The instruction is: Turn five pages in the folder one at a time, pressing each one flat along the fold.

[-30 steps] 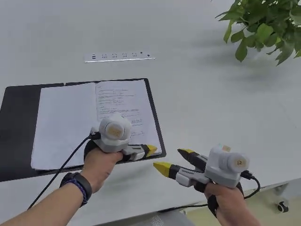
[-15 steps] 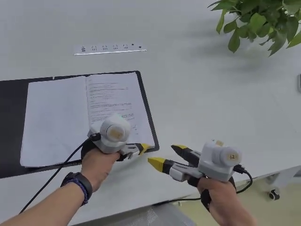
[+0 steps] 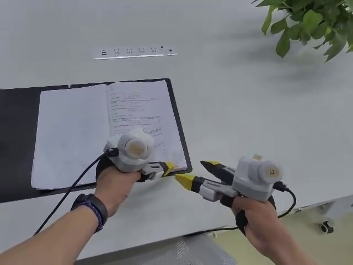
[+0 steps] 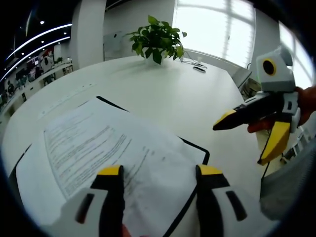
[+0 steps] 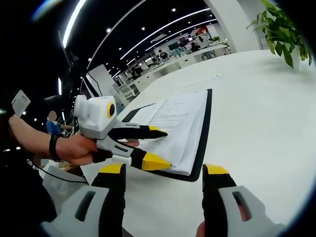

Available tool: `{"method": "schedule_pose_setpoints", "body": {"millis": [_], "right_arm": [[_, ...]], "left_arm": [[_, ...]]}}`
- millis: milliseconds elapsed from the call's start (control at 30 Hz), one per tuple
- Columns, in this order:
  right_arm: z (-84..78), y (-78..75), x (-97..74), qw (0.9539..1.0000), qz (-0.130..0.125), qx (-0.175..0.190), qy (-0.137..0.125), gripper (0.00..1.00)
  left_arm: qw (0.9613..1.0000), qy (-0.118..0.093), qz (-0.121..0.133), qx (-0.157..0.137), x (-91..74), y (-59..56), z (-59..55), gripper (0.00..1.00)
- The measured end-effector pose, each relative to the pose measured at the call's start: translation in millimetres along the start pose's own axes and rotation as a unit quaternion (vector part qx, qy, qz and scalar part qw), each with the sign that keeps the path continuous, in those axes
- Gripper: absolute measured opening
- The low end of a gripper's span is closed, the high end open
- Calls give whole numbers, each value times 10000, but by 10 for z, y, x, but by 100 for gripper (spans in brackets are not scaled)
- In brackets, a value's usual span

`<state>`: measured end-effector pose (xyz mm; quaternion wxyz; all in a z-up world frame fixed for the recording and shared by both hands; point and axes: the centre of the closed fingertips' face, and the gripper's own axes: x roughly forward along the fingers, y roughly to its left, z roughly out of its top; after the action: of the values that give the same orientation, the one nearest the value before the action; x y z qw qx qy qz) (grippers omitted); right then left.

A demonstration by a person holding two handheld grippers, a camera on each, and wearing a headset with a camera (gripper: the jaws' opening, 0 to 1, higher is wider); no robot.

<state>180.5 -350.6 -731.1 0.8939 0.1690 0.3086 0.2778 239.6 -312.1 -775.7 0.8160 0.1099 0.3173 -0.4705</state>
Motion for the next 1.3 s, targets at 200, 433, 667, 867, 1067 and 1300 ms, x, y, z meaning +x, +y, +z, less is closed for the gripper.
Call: {"method": "schedule_pose_setpoints", "body": {"millis": [200,433,667,867,1067,1300], "right_arm": [[184,-29,207,9998,149,6,-99,58],[315,-62,468,9993,334,136,-107,56],[297,-118,618,9982,462,373,-68,52],[296,-84,632,9968,590,523,-107,43],[289,-118,562,9957,566,700,-207,34],[279,-108,494,9930,598,929,-406,15]], "left_arm": [[10000,-16,9,-45,-14,24,-12,56],[9999,-38,-13,-106,-22,19,-10,56],[9999,-26,-44,-105,-26,6,-19,57],[9999,-29,-60,-105,-30,-5,-32,57],[9999,-2,-104,-84,-47,-37,-51,60],[9998,-15,-108,-138,-87,-67,-73,62]]}}
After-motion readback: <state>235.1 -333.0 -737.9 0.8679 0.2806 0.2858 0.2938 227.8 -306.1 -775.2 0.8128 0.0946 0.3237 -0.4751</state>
